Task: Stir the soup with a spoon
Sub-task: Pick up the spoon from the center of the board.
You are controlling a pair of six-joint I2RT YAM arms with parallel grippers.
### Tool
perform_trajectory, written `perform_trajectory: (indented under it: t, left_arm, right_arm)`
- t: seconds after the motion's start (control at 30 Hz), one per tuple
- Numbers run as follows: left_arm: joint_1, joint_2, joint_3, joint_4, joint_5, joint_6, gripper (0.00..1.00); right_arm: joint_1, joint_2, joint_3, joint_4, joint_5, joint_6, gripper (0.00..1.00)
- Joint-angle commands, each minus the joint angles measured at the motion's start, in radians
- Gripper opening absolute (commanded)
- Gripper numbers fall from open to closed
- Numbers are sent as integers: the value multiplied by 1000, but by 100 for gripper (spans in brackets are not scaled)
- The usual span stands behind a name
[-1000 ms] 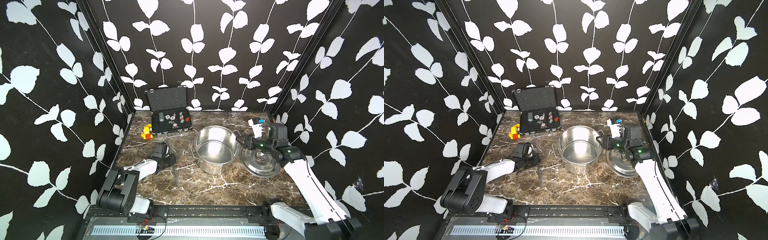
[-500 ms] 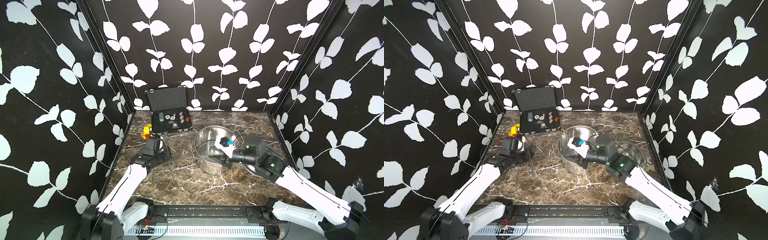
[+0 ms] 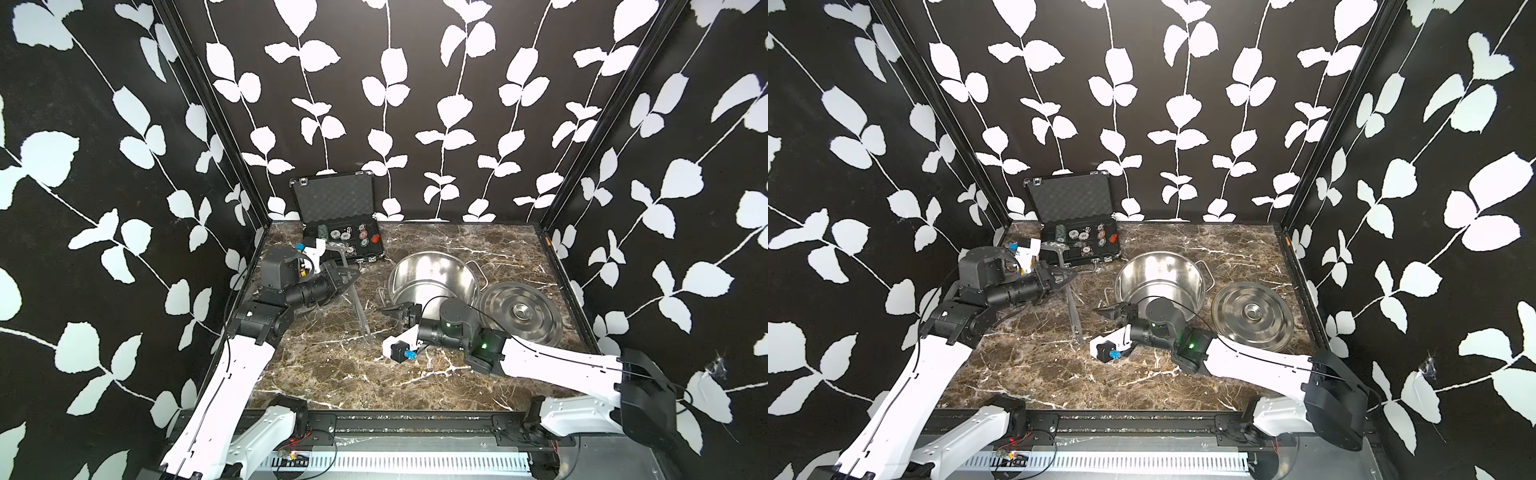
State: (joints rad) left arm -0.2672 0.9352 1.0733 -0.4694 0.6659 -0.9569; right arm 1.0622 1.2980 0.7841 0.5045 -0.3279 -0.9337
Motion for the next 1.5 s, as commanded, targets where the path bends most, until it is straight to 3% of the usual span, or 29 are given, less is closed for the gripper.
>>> perform_trajectory:
  t: [0.0, 0.2, 0.33, 0.8, 1.0, 1.13, 1.2, 1.47]
  left_arm:
    - [-1, -4, 5, 73, 103, -111, 0]
    - [-2, 3, -54, 174, 160, -202, 0]
    - [-2, 9, -52, 176, 166, -200, 0]
    - [-3, 46, -77, 205, 218, -238, 0]
    - [-3, 47, -81, 194, 221, -238, 0]
    - [-3, 46, -86, 194, 218, -241, 0]
    - [-2, 44, -88, 198, 216, -242, 10]
    - [-3, -23, -89, 203, 203, -110, 79]
  right_arm:
    - [7, 5, 19, 268, 12, -74, 64]
    - [5, 25, 70, 254, -80, -100, 63]
    - [10, 30, 104, 173, -145, -132, 57]
    - [27, 19, 177, 6, -163, -200, 36]
    - [28, 33, 198, -7, -141, -187, 22]
    - [29, 40, 197, 10, -124, -169, 0]
    - [29, 42, 198, 23, -108, -161, 0]
    - [26, 43, 224, 124, 84, 40, 0]
